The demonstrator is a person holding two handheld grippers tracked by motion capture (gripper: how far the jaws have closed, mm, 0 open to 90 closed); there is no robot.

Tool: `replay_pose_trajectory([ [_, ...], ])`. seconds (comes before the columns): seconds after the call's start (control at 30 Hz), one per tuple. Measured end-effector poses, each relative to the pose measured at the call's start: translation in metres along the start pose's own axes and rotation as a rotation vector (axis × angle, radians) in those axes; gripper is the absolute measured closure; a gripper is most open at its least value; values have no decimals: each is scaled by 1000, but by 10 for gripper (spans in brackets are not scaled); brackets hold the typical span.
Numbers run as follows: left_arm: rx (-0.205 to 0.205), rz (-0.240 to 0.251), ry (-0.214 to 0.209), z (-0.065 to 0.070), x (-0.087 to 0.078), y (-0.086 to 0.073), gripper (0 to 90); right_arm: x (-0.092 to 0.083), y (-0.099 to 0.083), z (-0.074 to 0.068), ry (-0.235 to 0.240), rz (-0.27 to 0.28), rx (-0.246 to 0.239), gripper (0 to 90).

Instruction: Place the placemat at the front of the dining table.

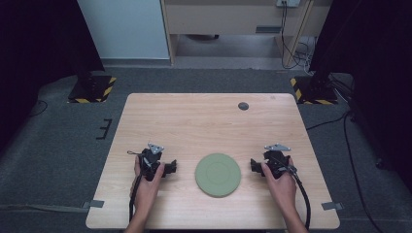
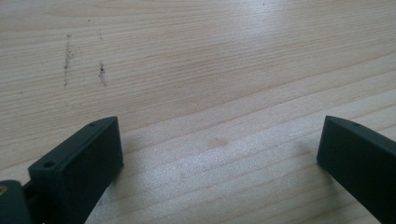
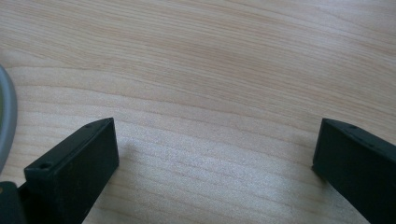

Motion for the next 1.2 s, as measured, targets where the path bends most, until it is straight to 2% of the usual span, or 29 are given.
replay_pose_trajectory([
  [0.37,-5,2,10,3,-1,-1,0,1,1,2,17,1,-16,4],
  [0.7,1,0,-1,4,-2,-2,0,0,0,2,25,2,-25,18],
  [0.8,29,1,-29,10,-4,-2,5,-4,0,2,39,-10,-35,55],
  [0.9,43,7,-45,14,-6,-1,20,-7,-1,1,65,-18,-43,54],
  [0.93,73,20,-45,19,-10,-1,20,-14,-2,-1,88,3,-47,56],
  [0.97,73,20,-45,19,-10,-1,19,-17,-3,-1,90,8,-52,58],
  [1.0,99,40,-49,23,-15,0,20,-21,-4,-2,87,15,-69,59],
  [1.03,99,40,-49,23,-15,0,21,-21,-4,-2,87,15,-69,59],
  [1.1,94,47,-71,25,-18,0,22,-28,-6,-5,87,25,-100,59],
  [1.13,97,57,-87,28,-21,0,23,-32,-8,-7,112,17,-100,55],
  [1.2,101,64,-96,31,-23,0,23,-34,-9,-9,122,8,-104,54],
])
Point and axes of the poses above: each handheld gripper's, and its own axes: x roughly forward along the jaws, y roughly out of its top, z roughly to its right, the point moved 2 cm from there along x, roughly forward along the jaws, and after that the axes turned 3 degrees about y, right-handed, at the moved point
